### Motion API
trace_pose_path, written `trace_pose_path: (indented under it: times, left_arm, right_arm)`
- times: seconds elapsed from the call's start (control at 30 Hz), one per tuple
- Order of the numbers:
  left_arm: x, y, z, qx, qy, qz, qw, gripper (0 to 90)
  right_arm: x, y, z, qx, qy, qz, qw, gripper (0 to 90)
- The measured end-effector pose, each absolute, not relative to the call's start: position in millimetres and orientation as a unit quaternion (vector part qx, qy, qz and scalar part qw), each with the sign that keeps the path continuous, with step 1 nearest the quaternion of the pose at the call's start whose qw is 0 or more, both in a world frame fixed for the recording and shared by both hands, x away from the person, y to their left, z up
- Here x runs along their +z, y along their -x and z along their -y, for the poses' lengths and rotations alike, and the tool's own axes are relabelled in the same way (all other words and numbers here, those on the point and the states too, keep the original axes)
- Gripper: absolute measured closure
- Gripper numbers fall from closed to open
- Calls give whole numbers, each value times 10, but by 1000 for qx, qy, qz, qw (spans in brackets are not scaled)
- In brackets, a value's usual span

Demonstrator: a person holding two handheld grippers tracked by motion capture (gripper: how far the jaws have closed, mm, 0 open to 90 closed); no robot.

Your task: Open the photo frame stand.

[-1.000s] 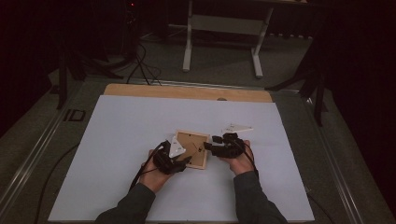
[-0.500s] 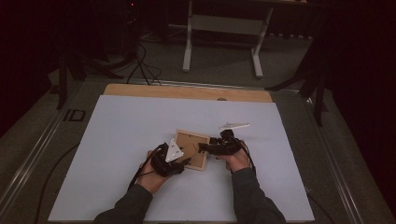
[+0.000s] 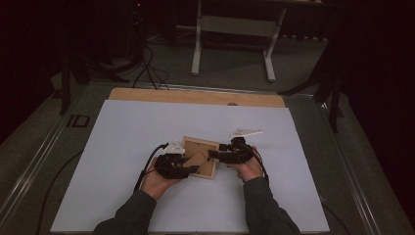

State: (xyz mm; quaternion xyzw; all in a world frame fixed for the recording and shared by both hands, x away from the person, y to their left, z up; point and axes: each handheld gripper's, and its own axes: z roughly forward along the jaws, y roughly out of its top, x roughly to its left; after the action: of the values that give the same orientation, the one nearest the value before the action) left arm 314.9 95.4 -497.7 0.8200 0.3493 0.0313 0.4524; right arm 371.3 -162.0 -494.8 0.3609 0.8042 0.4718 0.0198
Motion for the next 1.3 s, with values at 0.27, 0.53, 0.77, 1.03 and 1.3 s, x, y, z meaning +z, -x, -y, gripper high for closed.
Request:
trace_pose_path:
  times: [0.27,0.53,0.77,1.03,1.3]
  left_arm:
    - [-4943,-3155,-957,37,-824,-343,449,719]
    - [-4936,-3190,-931,66,-830,-346,433,759]
    - [-4958,-3231,-910,85,-829,-352,426,775]
    - [-4975,-3283,-906,97,-829,-358,419,774]
    - [-5004,-3253,-921,94,-829,-357,419,777]
  right_arm:
    - [-4871,-3659,1617,484,-338,-807,29,541]
    - [-4772,-3615,1581,483,-325,-811,61,555]
    - [-4723,-3591,1543,482,-316,-813,87,555]
    - [-4697,-3562,1481,469,-309,-819,121,555]
    - [-4690,-3495,1454,461,-296,-826,129,547]
